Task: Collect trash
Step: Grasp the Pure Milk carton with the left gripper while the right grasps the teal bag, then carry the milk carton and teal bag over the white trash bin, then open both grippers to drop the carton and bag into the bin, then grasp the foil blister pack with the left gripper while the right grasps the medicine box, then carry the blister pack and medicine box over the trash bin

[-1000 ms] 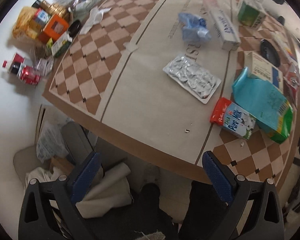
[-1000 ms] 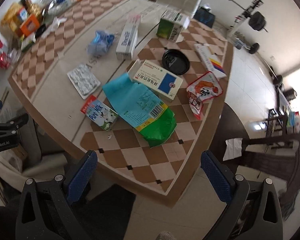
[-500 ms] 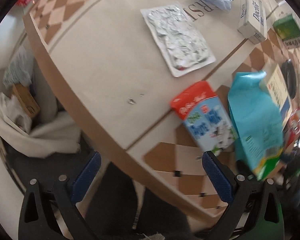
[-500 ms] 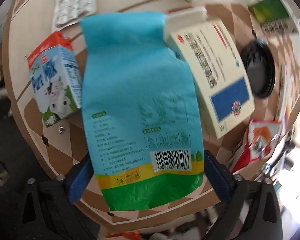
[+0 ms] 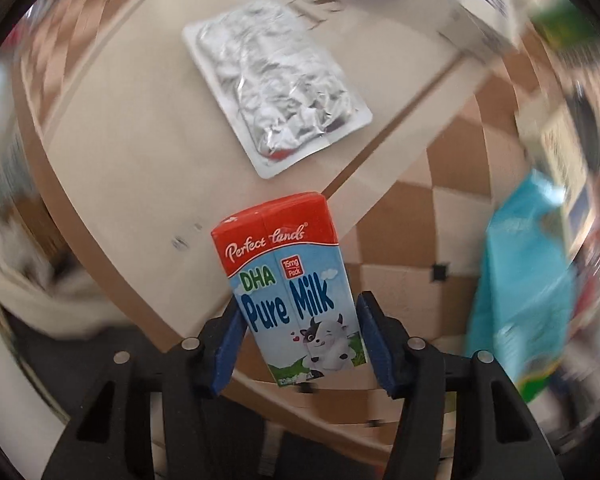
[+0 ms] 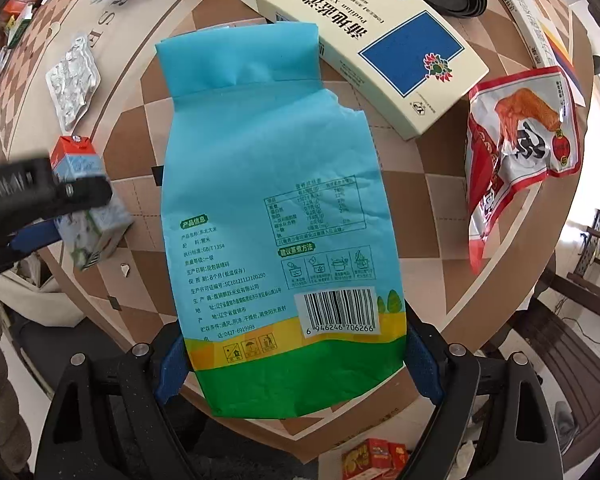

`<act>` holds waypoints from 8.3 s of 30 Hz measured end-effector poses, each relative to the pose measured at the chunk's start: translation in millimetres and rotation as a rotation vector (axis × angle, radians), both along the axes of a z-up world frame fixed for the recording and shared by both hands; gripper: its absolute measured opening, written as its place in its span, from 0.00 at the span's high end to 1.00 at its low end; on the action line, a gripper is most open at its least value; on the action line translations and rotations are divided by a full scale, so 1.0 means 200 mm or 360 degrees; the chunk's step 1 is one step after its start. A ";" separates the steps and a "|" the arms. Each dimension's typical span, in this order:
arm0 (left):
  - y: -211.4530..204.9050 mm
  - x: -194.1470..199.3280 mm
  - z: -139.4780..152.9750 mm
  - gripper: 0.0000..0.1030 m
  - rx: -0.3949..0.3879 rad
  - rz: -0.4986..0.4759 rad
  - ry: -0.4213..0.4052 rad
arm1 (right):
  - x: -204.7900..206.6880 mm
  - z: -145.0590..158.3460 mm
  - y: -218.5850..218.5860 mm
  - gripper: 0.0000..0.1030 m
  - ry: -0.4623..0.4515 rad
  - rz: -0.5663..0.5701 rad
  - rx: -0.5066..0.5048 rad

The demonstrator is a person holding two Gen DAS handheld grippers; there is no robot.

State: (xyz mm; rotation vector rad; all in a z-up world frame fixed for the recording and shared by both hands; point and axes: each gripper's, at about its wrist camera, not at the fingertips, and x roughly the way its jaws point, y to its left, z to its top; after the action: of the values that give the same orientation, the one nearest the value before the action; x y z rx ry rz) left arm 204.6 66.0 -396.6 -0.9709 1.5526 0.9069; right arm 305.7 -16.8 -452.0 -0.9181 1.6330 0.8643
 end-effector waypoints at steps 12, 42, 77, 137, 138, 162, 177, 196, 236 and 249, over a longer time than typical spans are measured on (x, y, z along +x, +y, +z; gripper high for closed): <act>-0.11 0.06 0.03 0.51 0.0290 -0.0338 0.0118 | 0.01 -0.04 -0.02 0.15 -0.0117 0.0014 0.0038; -0.38 -1.43 -0.09 0.51 0.0310 -0.0259 -0.0227 | -1.10 0.27 -0.66 0.29 -0.0051 -0.0226 0.0323; -0.09 -1.07 -2.17 0.49 -0.0485 -0.0064 -0.0309 | -0.95 -2.19 -0.53 0.28 0.0108 -0.0198 -0.0242; -0.15 -0.61 0.37 0.00 0.0474 -0.0196 -0.0319 | -0.39 0.71 -0.60 0.00 -0.0306 -0.0308 0.0466; -0.10 -0.56 0.36 0.00 0.0457 -0.0156 -0.0309 | -0.28 0.72 -0.55 0.00 -0.0322 -0.0290 0.0451; 0.49 -0.12 -0.23 0.04 0.0092 0.0434 -0.0065 | 0.54 -0.03 0.38 0.13 -0.0217 0.0284 0.0060; 0.46 0.06 -0.20 0.34 0.0165 0.0060 -0.0080 | 0.42 -0.11 0.38 0.17 -0.0044 0.0167 0.0012; 0.25 0.06 -0.23 0.35 0.0104 -0.0076 -0.0118 | 0.38 -0.15 0.20 0.13 -0.0150 0.0079 -0.0013; -0.27 -0.55 0.52 0.36 0.0557 -0.0425 -0.0582 | -0.23 0.63 -0.41 0.23 -0.0201 -0.0276 0.0558; -0.44 -1.22 -0.11 0.36 0.0221 -0.0283 -0.0418 | -1.03 0.11 -0.76 0.23 -0.0043 -0.0244 0.0298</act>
State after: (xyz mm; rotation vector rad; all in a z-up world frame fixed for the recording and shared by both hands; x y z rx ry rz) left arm -39.9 -22.1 -417.8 -0.8039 1.3119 0.7212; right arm 99.3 -168.5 -430.1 -0.6633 1.5482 0.8780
